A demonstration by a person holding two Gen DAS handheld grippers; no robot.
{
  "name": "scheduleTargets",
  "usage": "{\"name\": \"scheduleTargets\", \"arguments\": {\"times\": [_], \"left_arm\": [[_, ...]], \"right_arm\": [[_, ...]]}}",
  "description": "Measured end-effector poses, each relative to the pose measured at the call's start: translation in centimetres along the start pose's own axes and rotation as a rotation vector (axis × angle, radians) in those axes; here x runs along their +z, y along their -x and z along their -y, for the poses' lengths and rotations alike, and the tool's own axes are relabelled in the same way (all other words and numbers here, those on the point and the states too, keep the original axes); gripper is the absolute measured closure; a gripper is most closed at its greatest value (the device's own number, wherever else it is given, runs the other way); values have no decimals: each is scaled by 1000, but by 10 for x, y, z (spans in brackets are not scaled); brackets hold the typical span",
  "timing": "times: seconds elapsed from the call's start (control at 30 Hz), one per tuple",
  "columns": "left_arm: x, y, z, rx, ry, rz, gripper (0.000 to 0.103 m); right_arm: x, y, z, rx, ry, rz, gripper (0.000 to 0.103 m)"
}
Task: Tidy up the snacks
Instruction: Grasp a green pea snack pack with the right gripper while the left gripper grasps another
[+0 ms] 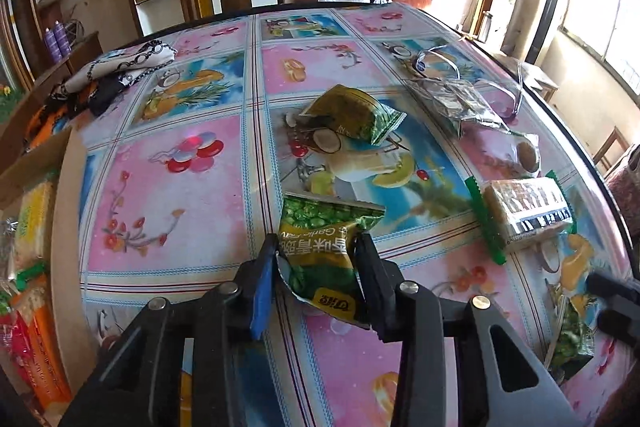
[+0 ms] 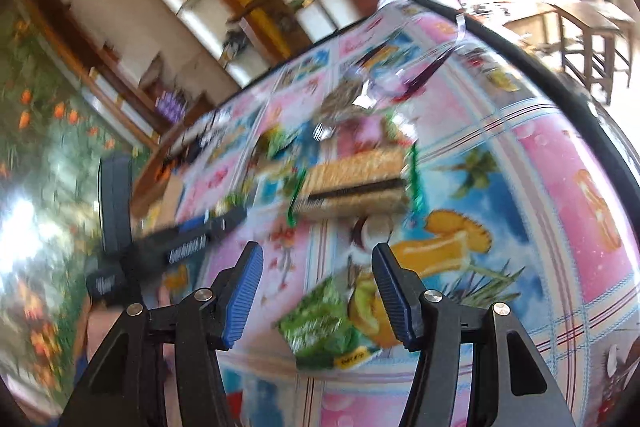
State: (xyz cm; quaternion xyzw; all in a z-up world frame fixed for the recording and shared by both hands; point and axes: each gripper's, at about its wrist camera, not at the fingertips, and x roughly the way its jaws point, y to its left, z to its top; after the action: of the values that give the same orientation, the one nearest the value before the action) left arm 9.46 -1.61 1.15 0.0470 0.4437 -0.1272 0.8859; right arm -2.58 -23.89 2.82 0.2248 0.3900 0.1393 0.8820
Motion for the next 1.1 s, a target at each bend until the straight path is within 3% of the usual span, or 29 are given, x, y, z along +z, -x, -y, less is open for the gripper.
{"name": "scheduleTargets", "arguments": {"times": [0.13,0.23,0.33,0.37,0.43,0.47,0.63,0.9,1.0,1.1], "left_arm": [[0,0,-5,-8,13,4,69],[-1,1,-7,-5,19,6,69],[-1,2,-9,-5,23,7,69],[-2,2,-10,-4,26,7,69],[-2,3,-11,0,28,8,69],[-3,3,-11,2,26,9,69],[-2,5,-18,12,57,11,69],[-3,5,-28,40,100,31,69],[-2,8,-30,49,112,51,69],[-1,13,-25,74,99,83,69]], "right_arm": [[-15,-7,-15,10,127,-92,31],[-27,-11,-27,-56,247,-123,28],[-31,-14,-29,-94,275,-130,28],[-31,-14,-29,-100,278,-126,29],[-31,-20,-31,-123,289,-142,57],[-30,-21,-34,-140,304,-141,64],[-19,-41,-53,-155,304,-181,64],[54,-96,-74,-170,141,-55,64],[54,-101,-75,-107,130,-19,64],[48,-100,-80,-124,186,-2,64]]}}
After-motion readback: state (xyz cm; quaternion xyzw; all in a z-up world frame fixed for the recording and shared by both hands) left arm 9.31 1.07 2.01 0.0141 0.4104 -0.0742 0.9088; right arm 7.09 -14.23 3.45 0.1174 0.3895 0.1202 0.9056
